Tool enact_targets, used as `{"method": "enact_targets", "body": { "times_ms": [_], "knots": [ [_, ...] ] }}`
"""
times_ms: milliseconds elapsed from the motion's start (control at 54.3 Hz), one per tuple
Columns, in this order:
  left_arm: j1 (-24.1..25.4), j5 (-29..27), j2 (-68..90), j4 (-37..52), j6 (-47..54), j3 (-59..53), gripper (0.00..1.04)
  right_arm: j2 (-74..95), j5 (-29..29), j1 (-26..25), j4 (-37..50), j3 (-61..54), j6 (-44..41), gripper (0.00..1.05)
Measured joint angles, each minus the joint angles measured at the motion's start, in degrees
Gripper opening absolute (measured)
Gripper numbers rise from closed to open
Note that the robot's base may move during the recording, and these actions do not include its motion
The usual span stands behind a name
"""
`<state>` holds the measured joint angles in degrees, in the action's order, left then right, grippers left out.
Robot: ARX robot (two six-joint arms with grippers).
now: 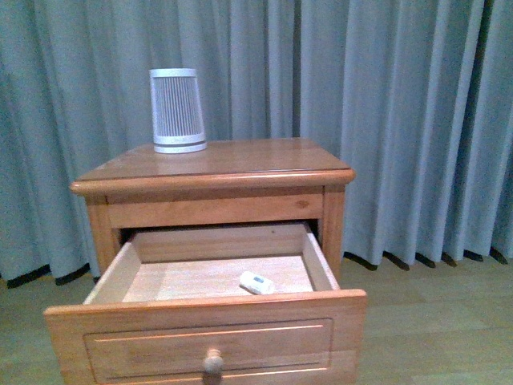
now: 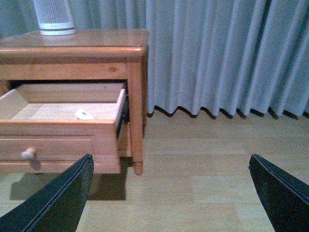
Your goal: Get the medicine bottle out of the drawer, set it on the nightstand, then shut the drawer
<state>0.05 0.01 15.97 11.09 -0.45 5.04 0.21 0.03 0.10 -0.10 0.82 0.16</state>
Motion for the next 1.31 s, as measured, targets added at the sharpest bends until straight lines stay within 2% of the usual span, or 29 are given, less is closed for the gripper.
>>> {"method": "enact_targets", "body": {
  "times_ms": [405, 479, 663, 811, 866, 940, 958, 1013, 1087, 1179, 1308],
  "knots": [
    [0.0, -0.07, -6.38, -4.42, -0.02, -2.38, 0.05, -0.02, -0.28, -0.02, 0.0, 0.0, 0.0, 0.98],
    [0.0, -0.09, -11.87, -10.64, 0.0, -2.6, 0.19, -0.04, -0.26, -0.02, 0.0, 0.0, 0.0, 0.98],
    [-0.04, -0.04, -13.38, -11.13, 0.0, -2.6, 0.67, -0.04, -0.24, -0.02, 0.0, 0.0, 0.0, 0.98],
    [-0.04, -0.04, -13.38, -11.13, 0.02, -2.6, 0.93, -0.04, -0.24, -0.02, 0.0, 0.0, 0.0, 0.98],
    [-0.04, -0.02, -13.38, -11.13, 0.11, -2.6, 1.0, -0.04, -0.22, -0.02, 0.0, 0.0, 0.0, 0.98],
    [-0.04, -0.04, -13.38, -11.13, 0.17, -2.6, 0.98, -0.02, -0.28, -0.02, -0.02, 0.0, 0.02, 0.98],
    [-0.04, -0.04, -13.38, -11.13, 0.17, -2.6, 0.98, 0.66, -2.54, -0.59, -0.79, 0.22, 0.59, 0.98],
    [-0.04, -0.07, -13.4, -11.13, 0.17, -2.6, 0.98, 6.8, -16.06, -5.64, -5.44, 3.39, 2.86, 0.98],
    [-0.04, -0.02, -13.38, -11.13, 0.17, -2.62, 0.98, 17.97, -25.83, -8.79, -4.17, 8.9, 2.95, 0.98],
    [-0.07, -0.04, -13.44, -11.13, 0.17, -2.62, 0.98, 31.15, -27.34, -7.63, 0.28, 17.84, 0.11, 0.98],
    [-0.07, -0.04, -13.44, -11.13, 0.17, -2.62, 0.98, 49.05, -23.43, -5.16, 7.1, 30.25, -3.76, 0.98]
  ]
}}
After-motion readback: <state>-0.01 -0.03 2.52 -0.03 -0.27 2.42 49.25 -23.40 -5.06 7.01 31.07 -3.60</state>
